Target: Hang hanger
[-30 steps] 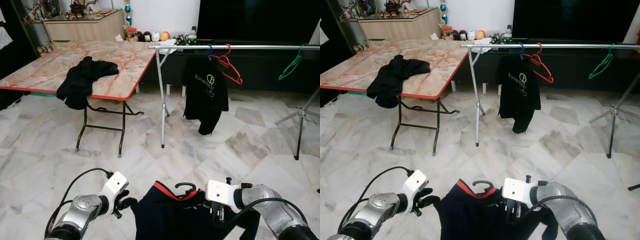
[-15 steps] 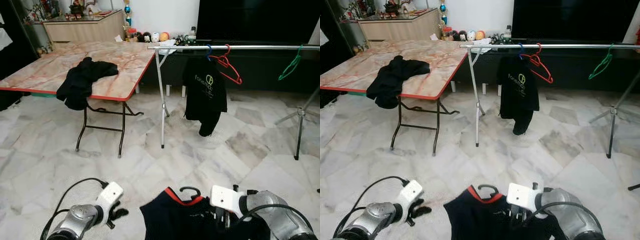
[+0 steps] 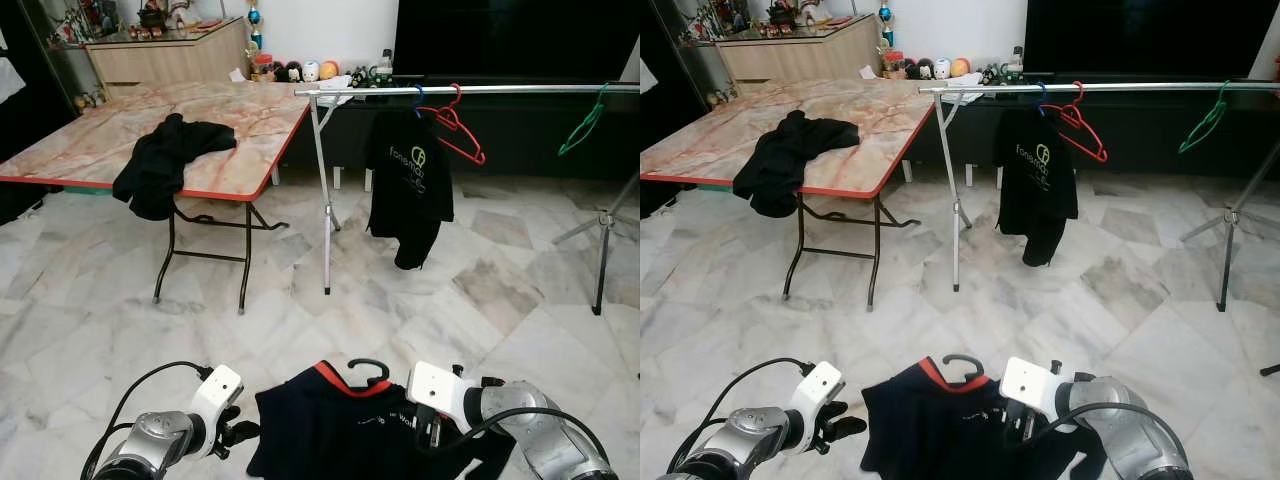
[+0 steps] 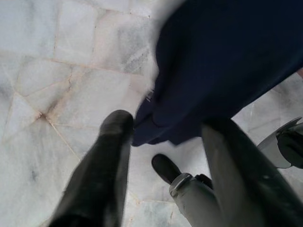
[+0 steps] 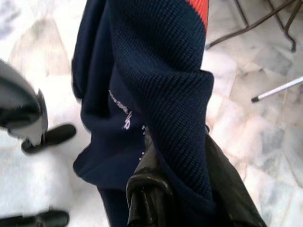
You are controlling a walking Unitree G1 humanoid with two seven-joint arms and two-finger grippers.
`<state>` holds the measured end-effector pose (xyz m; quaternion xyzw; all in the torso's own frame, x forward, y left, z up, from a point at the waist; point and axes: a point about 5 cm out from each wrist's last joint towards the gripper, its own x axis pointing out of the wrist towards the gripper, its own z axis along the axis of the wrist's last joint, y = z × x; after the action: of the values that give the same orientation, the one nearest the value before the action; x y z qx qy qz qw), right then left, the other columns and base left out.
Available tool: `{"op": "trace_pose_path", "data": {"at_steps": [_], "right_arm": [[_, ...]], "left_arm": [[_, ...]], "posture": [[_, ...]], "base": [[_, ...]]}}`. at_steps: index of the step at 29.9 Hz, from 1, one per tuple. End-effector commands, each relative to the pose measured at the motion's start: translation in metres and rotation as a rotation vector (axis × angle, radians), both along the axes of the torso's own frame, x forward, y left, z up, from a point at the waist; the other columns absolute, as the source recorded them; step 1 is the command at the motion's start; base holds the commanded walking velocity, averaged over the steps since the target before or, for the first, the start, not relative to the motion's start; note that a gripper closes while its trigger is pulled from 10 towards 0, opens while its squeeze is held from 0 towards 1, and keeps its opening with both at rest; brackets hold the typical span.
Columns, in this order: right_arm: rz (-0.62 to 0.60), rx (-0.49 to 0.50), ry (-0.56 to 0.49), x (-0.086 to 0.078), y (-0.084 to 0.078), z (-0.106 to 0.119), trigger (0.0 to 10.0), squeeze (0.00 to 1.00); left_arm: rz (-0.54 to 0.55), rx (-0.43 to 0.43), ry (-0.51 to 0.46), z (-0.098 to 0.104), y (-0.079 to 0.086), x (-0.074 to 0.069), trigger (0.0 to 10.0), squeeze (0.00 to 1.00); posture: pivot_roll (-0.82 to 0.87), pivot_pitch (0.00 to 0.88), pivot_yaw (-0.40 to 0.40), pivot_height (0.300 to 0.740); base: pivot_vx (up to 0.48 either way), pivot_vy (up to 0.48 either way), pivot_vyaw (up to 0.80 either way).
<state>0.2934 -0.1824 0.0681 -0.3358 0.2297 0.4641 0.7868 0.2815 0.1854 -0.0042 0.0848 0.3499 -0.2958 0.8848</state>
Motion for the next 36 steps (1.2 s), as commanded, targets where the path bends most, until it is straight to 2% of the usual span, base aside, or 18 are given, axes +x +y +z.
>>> {"op": "trace_pose_path", "data": {"at_steps": [1,2,7,17,18,19,20,21,23,24,25,27,28,29,30,31,32,36], "right_arm": [[0.022,0.073,-0.025,0.004,0.009,0.014,10.0,0.0],[0.028,0.078,-0.019,0.003,0.01,0.014,10.0,0.0],[0.116,0.034,0.005,0.001,0.011,0.016,10.0,0.0],[0.13,-0.003,-0.033,0.015,0.007,0.031,10.0,0.0],[0.124,0.024,-0.036,0.016,0.01,0.033,10.0,0.0],[0.123,0.033,-0.039,0.017,0.011,0.034,10.0,0.0],[0.123,0.036,-0.04,0.017,0.012,0.035,10.0,0.0],[0.125,0.037,-0.04,0.017,0.013,0.035,10.0,0.0],[0.127,0.038,-0.038,0.017,0.013,0.035,10.0,0.0],[0.129,0.039,-0.036,0.017,0.013,0.034,10.0,0.0],[0.128,0.035,-0.035,0.018,0.013,0.034,10.0,0.0],[0.12,0.027,-0.036,0.019,0.012,0.033,10.0,0.0],[0.116,0.028,-0.038,0.019,0.012,0.033,10.0,0.0],[0.115,0.03,-0.039,0.02,0.012,0.033,10.0,0.0],[0.112,0.033,-0.039,0.02,0.012,0.033,10.0,0.0],[0.11,0.037,-0.039,0.02,0.013,0.033,10.0,0.0],[0.102,0.043,-0.039,0.021,0.013,0.033,10.0,0.0],[0.076,0.058,-0.047,0.023,0.013,0.033,10.0,0.0]], "left_arm": [[0.013,-0.025,0.009,-0.001,0.002,-0.002,10.0,0.99],[0.018,-0.044,0.012,0.0,0.001,-0.001,10.0,0.0],[0.044,-0.026,-0.005,0.001,0.003,0.001,10.0,0.0],[0.14,-0.029,0.004,-0.001,0.005,0.003,10.0,0.0],[0.162,-0.022,0.004,-0.002,0.006,0.003,8.8,0.0],[0.167,-0.026,0.004,-0.002,0.006,0.003,6.8,0.0],[0.17,-0.035,0.002,-0.002,0.006,0.003,5.8,0.0],[0.169,-0.056,-0.001,-0.001,0.005,0.003,5.8,0.0],[0.169,-0.075,-0.001,-0.001,0.004,0.003,6.2,0.0],[0.164,-0.103,-0.005,0.001,0.002,0.004,8.6,0.0],[0.158,-0.108,-0.006,0.002,0.001,0.005,9.8,0.0],[0.144,-0.111,-0.008,0.002,0.0,0.005,10.0,0.0],[0.14,-0.113,-0.008,0.003,0.0,0.005,7.9,0.0],[0.137,-0.115,-0.007,0.003,0.0,0.006,7.9,0.0],[0.136,-0.112,-0.007,0.003,0.0,0.006,4.5,0.0],[0.136,-0.108,-0.007,0.003,0.0,0.006,3.9,0.0],[0.137,-0.105,-0.006,0.002,-0.001,0.006,0.3,0.0],[0.133,-0.112,-0.007,0.002,-0.002,0.006,0.0,0.0]], "posture": [[-0.03,0.025,0.122,0.74],[-0.03,0.029,0.123,0.74],[-0.03,0.036,0.124,0.74],[-0.04,0.047,0.118,0.74],[-0.04,0.047,0.118,0.74],[-0.04,0.05,0.116,0.74],[-0.04,0.05,0.116,0.74],[-0.04,0.05,0.116,0.74],[-0.04,0.05,0.116,0.74],[-0.04,0.048,0.116,0.74],[-0.04,0.048,0.116,0.74],[-0.04,0.048,0.116,0.74],[-0.04,0.046,0.116,0.74],[-0.04,0.046,0.117,0.74],[-0.04,0.045,0.116,0.74],[-0.04,0.045,0.116,0.74],[-0.04,0.045,0.117,0.74],[-0.04,0.044,0.117,0.74]], "base": [[0.0,0.0,0.0],[0.0,0.0,0.0],[0.0,0.0,0.0],[0.0,0.0,0.0],[0.0,0.0,0.0],[0.0,0.0,0.0],[0.0,0.0,0.0],[0.0,0.0,0.0],[0.0,0.0,0.0],[0.0,0.0,0.0],[0.0,0.0,0.0],[0.0,0.0,0.0],[0.0,0.0,0.0],[0.0,0.0,0.0],[0.0,0.0,0.0],[0.0,0.0,0.0],[0.0,0.0,0.0],[0.0,0.0,0.0]]}}
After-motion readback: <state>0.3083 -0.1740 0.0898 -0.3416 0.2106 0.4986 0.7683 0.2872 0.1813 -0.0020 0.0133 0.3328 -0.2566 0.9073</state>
